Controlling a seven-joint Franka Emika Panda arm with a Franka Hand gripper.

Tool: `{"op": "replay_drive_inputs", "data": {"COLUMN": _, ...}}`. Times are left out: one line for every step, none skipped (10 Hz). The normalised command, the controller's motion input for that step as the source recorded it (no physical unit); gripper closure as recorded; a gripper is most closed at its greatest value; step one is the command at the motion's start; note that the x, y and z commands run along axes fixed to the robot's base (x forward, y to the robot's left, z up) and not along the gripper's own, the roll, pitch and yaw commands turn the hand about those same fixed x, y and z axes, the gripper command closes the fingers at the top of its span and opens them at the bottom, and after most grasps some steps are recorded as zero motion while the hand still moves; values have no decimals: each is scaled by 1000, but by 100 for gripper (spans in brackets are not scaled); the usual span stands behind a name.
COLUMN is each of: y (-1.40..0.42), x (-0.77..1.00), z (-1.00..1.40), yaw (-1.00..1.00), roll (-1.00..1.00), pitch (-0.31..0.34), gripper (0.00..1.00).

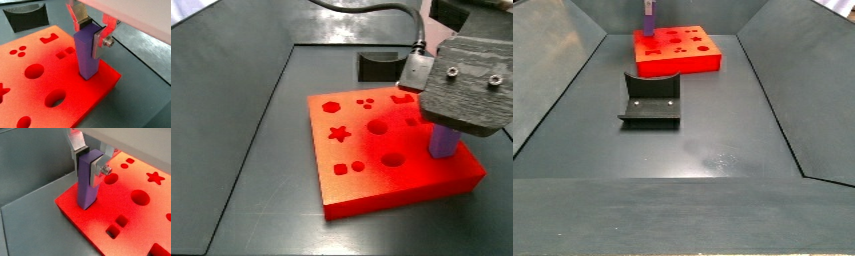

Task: Pick up the rectangle object. Move up. Move to above the board. Insert the rectangle object.
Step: Insert the rectangle object.

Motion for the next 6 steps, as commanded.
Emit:
{"op": "replay_drive_inputs", "data": {"y": 0, "x": -169, "z": -169, "yaw": -103, "roll": 6, "pitch": 50, "gripper": 100}}
{"op": "replay_drive_inputs", "data": {"y": 0, "x": -126, "z": -89, "yaw": -66, "roll": 44, "pitch": 99, "gripper": 100}}
{"op": "replay_drive_inputs", "data": {"y": 0, "x": -83, "z": 0, "yaw": -54, "roll": 100, "pitch": 161, "gripper": 100}}
{"op": "replay_drive_inputs", "data": {"y": 0, "x": -23, "z": 17, "yaw": -66, "roll": 163, "pitch": 221, "gripper": 100}}
{"op": "replay_drive_inputs", "data": {"y": 0, "x": 0, "z": 94, "yaw": -63, "roll": 216, "pitch": 299, "gripper": 100}}
{"op": "replay_drive_inputs", "data": {"y": 0, "x": 149, "z": 9, "yaw": -26, "roll": 246, "pitch": 343, "gripper": 100}}
